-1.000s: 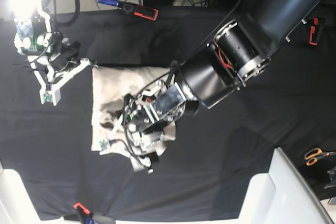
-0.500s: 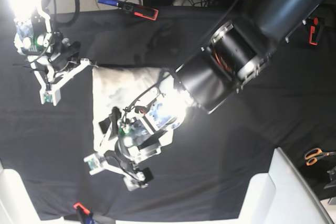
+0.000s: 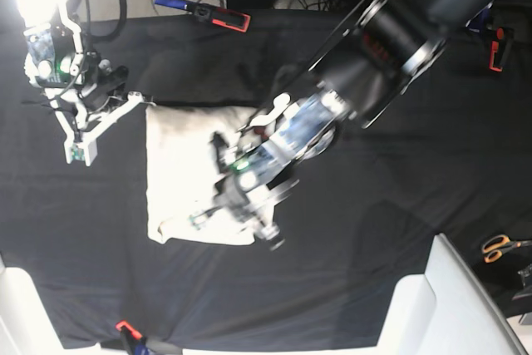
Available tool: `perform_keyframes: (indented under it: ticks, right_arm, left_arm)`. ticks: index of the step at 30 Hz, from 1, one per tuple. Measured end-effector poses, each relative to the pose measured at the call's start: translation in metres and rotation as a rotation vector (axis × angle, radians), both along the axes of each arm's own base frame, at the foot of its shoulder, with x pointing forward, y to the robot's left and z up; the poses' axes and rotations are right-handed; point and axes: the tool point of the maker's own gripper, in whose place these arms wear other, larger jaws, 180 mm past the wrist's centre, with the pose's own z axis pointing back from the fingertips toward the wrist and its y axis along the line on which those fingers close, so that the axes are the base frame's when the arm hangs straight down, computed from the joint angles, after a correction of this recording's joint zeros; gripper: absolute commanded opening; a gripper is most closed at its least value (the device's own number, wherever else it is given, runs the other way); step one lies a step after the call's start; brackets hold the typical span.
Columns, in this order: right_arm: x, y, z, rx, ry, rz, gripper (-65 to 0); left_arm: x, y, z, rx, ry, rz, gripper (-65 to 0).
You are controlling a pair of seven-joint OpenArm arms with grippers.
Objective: Fold the T-shirt properly
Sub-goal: 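Press the shirt square flat with both grippers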
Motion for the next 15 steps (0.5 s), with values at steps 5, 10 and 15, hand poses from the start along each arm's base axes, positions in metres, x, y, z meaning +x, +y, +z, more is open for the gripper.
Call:
perform_keyframes:
  ticks: [5,10,15]
  right_arm:
    - [0.003,0.000,0.002,-0.001,-0.006,0.000,-63.6]
    - [0.007,-0.001,0.004,-0.002,-0.016,0.001,-63.5]
    - [0.007,-0.001,0.004,-0.001,-0.016,0.000,-63.5]
  left_arm:
    - [-0.030,-0.009,-0.004,-0.119,0.044,0.051,-65.0]
    - [-0.042,-0.015,0.000,-0.149,0.039,0.045,-65.0]
    - [-0.064,-0.009,-0.026,-0.126,0.107,0.055,-65.0]
